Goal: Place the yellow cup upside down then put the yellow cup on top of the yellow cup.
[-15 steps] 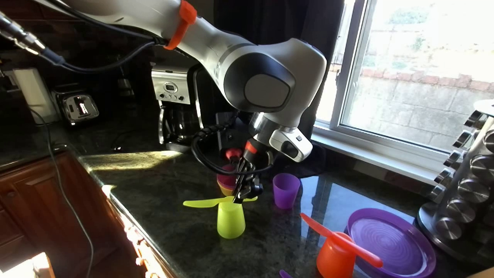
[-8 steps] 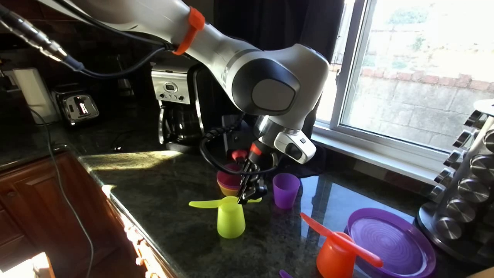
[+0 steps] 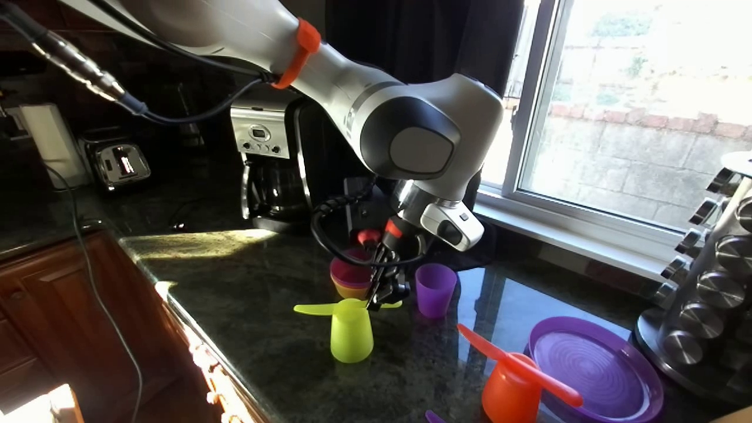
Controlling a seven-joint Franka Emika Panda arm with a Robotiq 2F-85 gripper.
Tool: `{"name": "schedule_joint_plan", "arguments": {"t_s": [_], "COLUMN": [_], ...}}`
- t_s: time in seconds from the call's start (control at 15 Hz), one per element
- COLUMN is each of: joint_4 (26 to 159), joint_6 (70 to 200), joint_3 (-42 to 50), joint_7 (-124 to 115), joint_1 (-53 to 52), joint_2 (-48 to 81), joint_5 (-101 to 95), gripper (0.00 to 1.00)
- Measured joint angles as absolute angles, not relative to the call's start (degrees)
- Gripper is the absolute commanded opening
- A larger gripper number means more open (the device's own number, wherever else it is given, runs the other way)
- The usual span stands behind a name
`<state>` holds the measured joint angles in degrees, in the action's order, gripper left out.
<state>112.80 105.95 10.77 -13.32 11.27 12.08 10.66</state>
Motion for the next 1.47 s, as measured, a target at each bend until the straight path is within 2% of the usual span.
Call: {"name": "schedule_joint_plan", "arguments": {"t_s": [1.47], "joint_4": [112.98], "joint_6": [108.91], "joint_3": [10.38], "joint_7": [-15.81], "joint_1": [10.48], "joint_2": [12.86], "joint_5": [10.74], "gripper": [0.05]}}
